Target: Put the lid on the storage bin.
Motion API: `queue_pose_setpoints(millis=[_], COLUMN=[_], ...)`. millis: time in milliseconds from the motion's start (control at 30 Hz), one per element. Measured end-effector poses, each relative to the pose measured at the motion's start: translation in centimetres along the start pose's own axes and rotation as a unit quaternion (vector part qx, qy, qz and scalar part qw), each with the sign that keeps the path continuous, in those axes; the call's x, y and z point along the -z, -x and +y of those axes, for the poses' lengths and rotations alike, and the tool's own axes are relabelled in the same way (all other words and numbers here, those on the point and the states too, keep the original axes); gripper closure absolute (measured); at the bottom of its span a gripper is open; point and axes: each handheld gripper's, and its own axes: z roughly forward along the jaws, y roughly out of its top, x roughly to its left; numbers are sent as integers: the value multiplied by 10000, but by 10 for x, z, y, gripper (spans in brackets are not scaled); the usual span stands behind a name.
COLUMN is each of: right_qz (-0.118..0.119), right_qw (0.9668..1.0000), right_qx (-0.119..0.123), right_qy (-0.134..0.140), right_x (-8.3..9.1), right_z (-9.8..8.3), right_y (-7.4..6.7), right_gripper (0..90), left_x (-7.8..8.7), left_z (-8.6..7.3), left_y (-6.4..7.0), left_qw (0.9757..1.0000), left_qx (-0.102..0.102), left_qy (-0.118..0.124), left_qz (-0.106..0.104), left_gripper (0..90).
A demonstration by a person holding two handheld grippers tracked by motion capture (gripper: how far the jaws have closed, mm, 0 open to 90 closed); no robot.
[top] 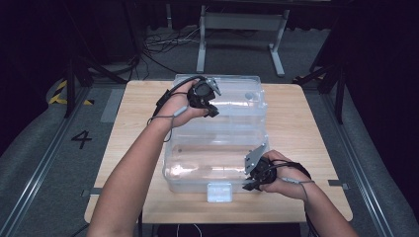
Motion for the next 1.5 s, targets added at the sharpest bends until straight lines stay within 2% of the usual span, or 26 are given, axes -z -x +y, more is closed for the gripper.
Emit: queue_pose_setpoints(millis=[233, 833, 1033, 1233, 1300, 1500], right_qz=[29, 11, -23, -13, -32, -44], right_qw=[10000, 9998, 9998, 9998, 9997, 9997], right_qx=[1, 135, 144, 137, 158, 156], right_qy=[42, 148, 138, 155, 167, 167], right_x=[0, 0, 1, 1, 2, 2], right_z=[-1, -2, -2, -3, -3, -3], right_y=[1, -1, -2, -3, -2, -3], right_gripper=[813, 804, 804, 799, 799, 798], left_x=[4, 19, 22, 24, 24, 25], left_z=[0, 1, 2, 5, 5, 6], left_y=[7, 29, 33, 39, 41, 45], left_qw=[9999, 9992, 9983, 9971, 9972, 9963], left_qx=[-67, -273, -304, -435, -378, -436], left_qy=[-106, -200, -325, -476, -485, -565], left_qz=[85, -222, -369, -397, -425, -483], left_gripper=[839, 857, 859, 863, 864, 866])
